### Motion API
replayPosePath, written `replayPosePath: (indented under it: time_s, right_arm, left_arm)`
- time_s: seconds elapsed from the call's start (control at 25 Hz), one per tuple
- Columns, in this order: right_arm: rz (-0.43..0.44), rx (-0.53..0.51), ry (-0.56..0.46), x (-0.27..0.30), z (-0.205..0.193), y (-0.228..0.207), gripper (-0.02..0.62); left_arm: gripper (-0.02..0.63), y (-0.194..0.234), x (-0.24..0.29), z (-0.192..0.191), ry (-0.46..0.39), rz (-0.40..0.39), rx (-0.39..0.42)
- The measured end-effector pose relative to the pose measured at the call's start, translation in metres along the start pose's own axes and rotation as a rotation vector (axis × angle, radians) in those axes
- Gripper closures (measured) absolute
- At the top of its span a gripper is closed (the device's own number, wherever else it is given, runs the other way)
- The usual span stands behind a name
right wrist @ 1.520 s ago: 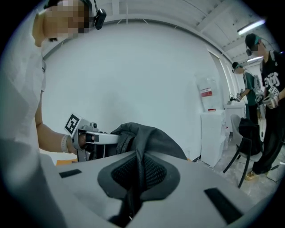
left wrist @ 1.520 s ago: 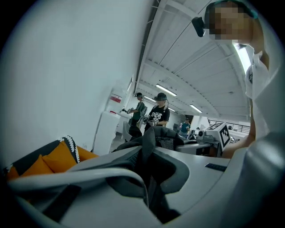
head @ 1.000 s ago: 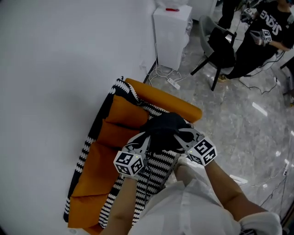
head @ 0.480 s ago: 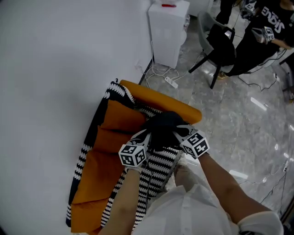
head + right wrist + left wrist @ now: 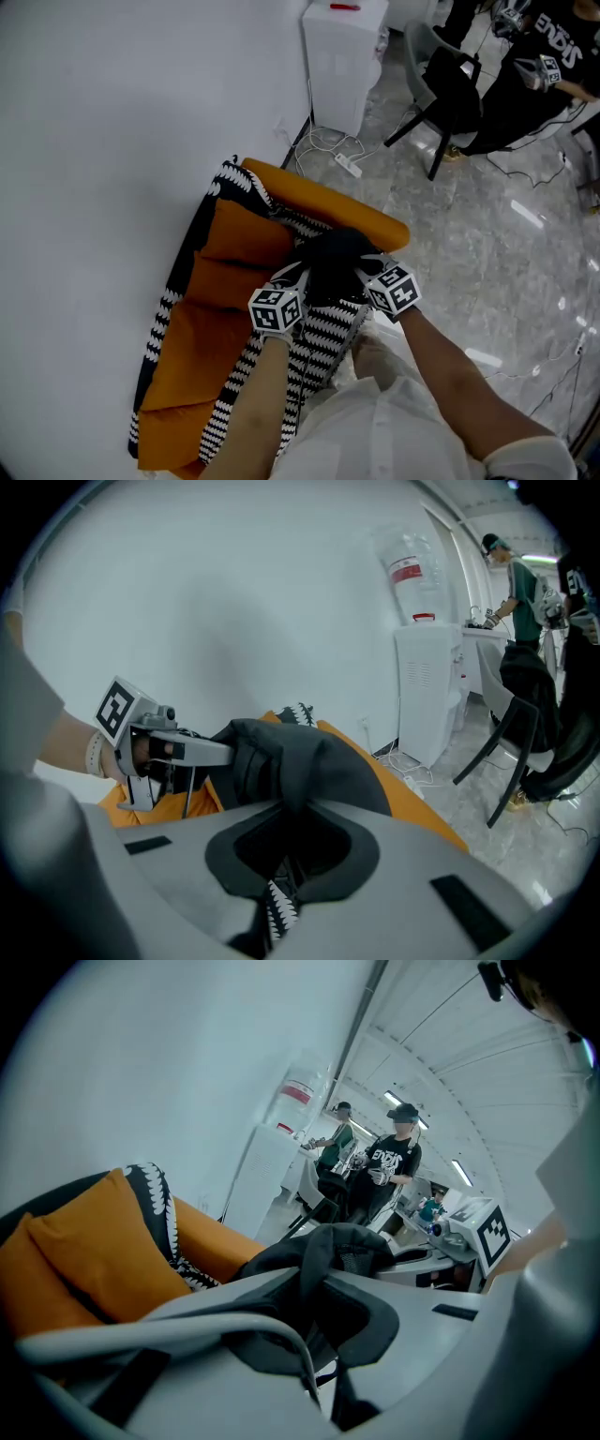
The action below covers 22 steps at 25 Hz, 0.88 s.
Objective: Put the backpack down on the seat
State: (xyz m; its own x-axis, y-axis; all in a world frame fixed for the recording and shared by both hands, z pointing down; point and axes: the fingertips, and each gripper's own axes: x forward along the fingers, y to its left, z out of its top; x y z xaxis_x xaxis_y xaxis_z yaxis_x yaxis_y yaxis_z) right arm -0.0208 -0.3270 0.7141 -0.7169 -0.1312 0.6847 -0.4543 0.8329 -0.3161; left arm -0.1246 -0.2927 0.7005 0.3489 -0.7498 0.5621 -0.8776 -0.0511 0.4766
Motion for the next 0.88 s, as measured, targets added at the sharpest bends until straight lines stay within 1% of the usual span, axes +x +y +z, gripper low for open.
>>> replayPosePath:
  time_s: [0.44,0.6,0.76,0.88]
  right_arm:
    - [-0.009,0.017,0.028,-0.003,-0.011,0.0,0.572]
    - [-0.009,0.008,0.04,-0.001,-0.01,0.003,0.572]
    - [-0.026,-0.037,0.08,-0.001,-0.014,0.004,0.57]
    - [-0.036,-0.06,0.104,-0.003,-0.017,0.004,0.507]
  left_arm:
    - [0.56,-0.004,0.0,-0.008,0.013,0.05,0.013]
    - [0.527,0.002,-0.005,-0.009,0.011,0.078,0.0]
    - [0.474,0.007,-0.008,-0.012,0.015,0.093,-0.004]
    - [0.451,0.006,-0.01,-0.015,0.024,0.09,0.006]
